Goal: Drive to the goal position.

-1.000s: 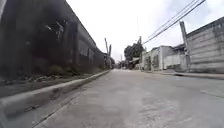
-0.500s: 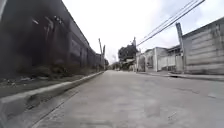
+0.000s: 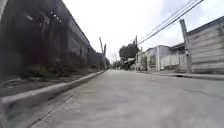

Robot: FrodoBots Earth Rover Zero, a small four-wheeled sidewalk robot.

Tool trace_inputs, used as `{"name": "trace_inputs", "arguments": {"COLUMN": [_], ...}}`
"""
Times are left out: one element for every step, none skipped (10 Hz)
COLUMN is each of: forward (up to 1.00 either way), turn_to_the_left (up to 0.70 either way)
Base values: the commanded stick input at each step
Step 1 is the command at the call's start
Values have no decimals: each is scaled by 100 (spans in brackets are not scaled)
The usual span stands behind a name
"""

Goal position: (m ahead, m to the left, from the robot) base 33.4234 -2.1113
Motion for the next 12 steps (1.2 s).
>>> {"name": "trace_inputs", "arguments": {"forward": [85, 85, 85, 85, 85, 85, 85, 85, 85, 85, 85, 85], "turn_to_the_left": [0, 0, 0, 0, 0, 0, 0, 0, 0, 0, 0, 0]}}
